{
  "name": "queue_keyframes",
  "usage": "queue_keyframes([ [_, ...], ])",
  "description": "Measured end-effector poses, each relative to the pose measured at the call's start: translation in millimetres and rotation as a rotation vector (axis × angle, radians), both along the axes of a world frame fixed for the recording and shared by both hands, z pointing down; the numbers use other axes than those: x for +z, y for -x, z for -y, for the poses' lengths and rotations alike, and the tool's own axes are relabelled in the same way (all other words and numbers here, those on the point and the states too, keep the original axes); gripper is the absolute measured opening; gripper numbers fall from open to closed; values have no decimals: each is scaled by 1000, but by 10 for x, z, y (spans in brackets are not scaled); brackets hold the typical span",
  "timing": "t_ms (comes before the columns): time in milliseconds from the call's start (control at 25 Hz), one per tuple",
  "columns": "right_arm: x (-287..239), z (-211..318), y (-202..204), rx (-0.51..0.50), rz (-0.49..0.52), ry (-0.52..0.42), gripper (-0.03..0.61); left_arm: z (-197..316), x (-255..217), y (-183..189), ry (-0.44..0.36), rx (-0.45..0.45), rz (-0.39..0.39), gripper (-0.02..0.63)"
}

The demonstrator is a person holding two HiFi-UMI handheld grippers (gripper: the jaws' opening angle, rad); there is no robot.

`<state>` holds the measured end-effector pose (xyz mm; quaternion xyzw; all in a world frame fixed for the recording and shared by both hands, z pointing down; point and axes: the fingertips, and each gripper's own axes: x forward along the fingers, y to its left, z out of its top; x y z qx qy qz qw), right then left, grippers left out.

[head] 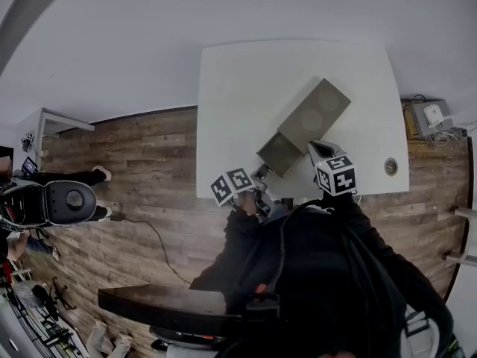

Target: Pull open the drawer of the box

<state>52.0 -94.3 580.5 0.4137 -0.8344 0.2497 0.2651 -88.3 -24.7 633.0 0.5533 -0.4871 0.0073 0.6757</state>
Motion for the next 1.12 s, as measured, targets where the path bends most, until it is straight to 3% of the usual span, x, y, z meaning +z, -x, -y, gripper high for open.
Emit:
queue_keyframes([
  [1120,-17,-5,55,-20,8,1,-6,-142,5,180,27,-30,25,20],
])
